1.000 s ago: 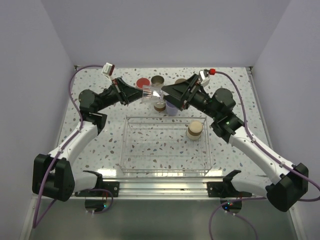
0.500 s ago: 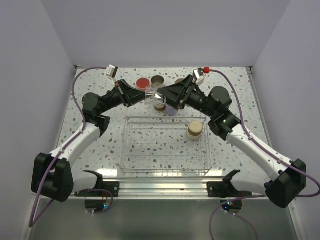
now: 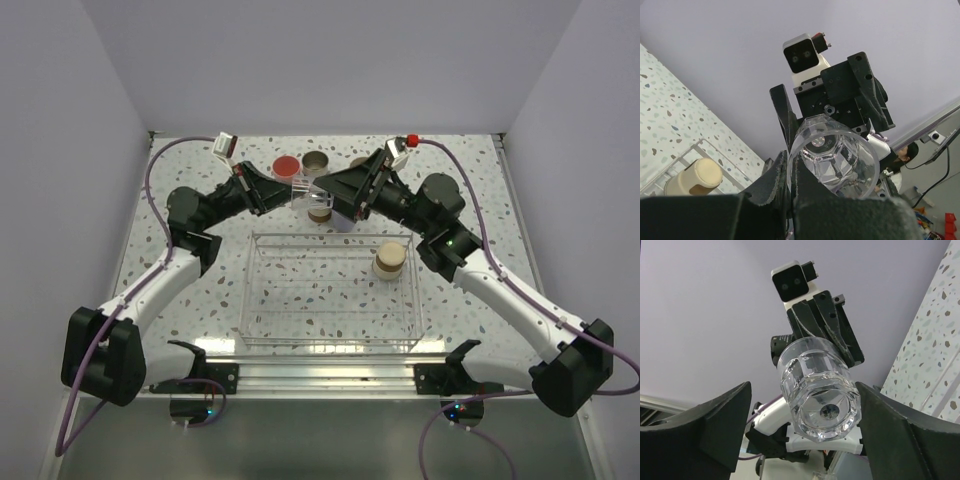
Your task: Load the cups into the dish rack
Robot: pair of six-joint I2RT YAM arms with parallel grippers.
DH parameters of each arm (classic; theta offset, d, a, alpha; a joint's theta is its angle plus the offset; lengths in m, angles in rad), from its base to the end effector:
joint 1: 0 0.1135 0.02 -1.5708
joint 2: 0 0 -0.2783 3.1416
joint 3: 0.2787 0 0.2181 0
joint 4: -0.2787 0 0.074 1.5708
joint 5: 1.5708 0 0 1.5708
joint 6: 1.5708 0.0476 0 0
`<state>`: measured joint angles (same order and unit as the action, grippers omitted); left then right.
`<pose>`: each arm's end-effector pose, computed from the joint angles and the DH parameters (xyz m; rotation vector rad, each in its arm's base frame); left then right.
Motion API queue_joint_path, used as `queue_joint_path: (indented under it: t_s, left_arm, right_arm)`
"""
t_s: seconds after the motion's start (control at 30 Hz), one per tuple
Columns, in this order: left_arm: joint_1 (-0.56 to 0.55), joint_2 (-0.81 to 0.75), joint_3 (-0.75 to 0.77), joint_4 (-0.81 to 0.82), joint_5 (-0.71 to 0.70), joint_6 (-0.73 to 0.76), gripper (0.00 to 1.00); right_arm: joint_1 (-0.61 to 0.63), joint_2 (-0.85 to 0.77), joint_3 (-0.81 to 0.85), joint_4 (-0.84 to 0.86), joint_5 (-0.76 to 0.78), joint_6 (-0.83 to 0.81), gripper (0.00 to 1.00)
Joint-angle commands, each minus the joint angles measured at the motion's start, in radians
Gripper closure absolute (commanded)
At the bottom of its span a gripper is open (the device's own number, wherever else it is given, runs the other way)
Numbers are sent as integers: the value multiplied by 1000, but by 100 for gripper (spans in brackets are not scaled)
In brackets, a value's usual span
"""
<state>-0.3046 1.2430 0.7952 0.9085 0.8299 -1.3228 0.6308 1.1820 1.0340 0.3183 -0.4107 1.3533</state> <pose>0.2188 -0.1056 0.3875 0.1638 1.5019 -1.8163 0.1880 0.1608 0.4194 0.2048 1.7133 1.8548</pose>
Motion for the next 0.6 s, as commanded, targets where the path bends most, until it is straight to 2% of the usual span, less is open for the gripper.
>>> queue_joint_path:
  t_s: [0.0, 0.07, 0.17, 0.2, 0.3, 0.33, 0.4, 0.5, 0.57]
  left_arm:
    - [-7, -25, -7, -25, -40, 50, 100]
    - [-7, -27, -10, -29, -44, 51, 100]
    - [-7, -25, -10, -28, -45, 51, 100]
    - [-8, -25, -13, -29, -46, 51, 100]
    - [-10, -27, -16, -37, -48, 57, 100]
    - [-11, -27, -16, -42, -49, 60, 100]
    - [-13, -27, -14, -51, -49, 68, 100]
    - [-14, -25, -8, -71, -46, 79, 100]
    - [-14, -25, -2, -95, -46, 85, 100]
  right_arm:
    - [7, -45, 20, 48, -28, 4, 13]
    - [7, -51, 17, 48, -28, 1, 12]
    - [9, -62, 15, 35, -22, -5, 17]
    - [9, -62, 14, 33, -19, -8, 25]
    - [9, -65, 11, 38, -19, -6, 38]
    - [7, -67, 8, 41, -19, -6, 46]
    - [9, -67, 8, 41, -20, -8, 56]
    - [9, -71, 6, 35, -16, -14, 89]
    - [9, -77, 6, 27, -11, -25, 97]
